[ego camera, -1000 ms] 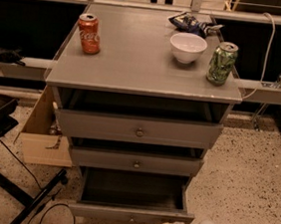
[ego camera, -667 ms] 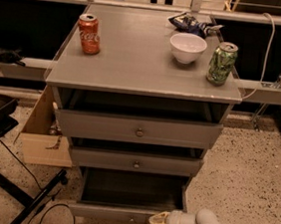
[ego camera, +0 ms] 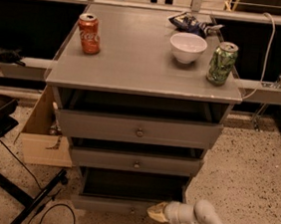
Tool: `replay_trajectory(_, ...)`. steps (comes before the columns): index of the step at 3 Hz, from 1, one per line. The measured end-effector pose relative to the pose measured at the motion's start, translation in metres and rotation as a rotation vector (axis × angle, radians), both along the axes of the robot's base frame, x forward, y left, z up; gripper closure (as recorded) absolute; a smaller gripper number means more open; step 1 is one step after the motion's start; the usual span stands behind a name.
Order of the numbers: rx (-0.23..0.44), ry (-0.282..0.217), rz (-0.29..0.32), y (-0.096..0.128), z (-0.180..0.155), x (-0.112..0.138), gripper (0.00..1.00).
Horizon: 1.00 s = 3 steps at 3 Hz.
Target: Close bottom drawer
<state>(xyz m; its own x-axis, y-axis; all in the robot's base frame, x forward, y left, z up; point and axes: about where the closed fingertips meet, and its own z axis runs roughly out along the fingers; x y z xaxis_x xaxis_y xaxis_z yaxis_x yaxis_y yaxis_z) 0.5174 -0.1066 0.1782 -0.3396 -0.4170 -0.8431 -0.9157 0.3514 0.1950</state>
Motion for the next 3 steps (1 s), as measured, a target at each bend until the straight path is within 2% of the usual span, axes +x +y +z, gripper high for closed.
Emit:
replay_trajectory(1, 0.006, -0.007, 0.002, 0.001, 0.002, 0.004, 1.00)
replay_trajectory(2, 0.030, -0.036, 0.009, 0.008, 0.008, 0.028, 1.00)
replay_trajectory(3, 0.077, -0.048, 0.039, 0.033, 0.010, 0.046, 1.00)
